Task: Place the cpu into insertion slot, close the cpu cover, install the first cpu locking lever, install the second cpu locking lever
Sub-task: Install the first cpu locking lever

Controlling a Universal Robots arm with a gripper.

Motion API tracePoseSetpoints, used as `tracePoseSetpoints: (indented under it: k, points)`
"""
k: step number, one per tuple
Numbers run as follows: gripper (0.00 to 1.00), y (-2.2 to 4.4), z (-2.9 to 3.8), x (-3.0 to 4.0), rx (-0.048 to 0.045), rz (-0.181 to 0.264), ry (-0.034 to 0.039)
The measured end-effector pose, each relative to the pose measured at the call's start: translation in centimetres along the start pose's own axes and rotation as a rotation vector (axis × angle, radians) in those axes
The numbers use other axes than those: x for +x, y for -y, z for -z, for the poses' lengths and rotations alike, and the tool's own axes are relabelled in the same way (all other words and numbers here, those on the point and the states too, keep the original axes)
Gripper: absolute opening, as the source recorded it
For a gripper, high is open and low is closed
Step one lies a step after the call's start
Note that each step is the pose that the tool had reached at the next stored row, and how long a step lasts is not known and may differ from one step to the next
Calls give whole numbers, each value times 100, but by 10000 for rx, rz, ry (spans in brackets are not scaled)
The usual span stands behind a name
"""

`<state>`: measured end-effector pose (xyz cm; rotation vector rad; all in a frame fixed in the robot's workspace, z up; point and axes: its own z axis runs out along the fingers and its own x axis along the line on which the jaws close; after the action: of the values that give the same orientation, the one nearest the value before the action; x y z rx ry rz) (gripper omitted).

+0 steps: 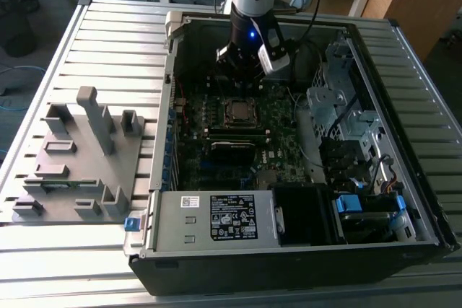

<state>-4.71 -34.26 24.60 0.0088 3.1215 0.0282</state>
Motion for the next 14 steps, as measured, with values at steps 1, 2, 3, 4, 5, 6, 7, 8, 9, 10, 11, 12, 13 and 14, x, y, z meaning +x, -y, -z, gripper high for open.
tracePoseSetpoints:
  k: [1,2,3,4,5,6,7,8,9,10,11,12,13,14]
  points:
    - [10,0,3,0,0,0,0]
    - [10,0,3,0,0,0,0]
    - [10,0,4,0,0,0,0]
    - [10,0,4,0,0,0,0]
    - [10,0,4,0,0,0,0]
    - [10,0,5,0,0,0,0]
    - [10,0,6,0,0,0,0]
    - [10,0,6,0,0,0,0]
    - [10,0,6,0,0,0,0]
    - [10,0,6,0,-1,0,0]
    - [10,0,7,2,0,1,0]
    - [10,0,8,9,2,0,-1]
    - [10,0,8,19,0,1,-2]
    - [10,0,8,30,-1,1,0]
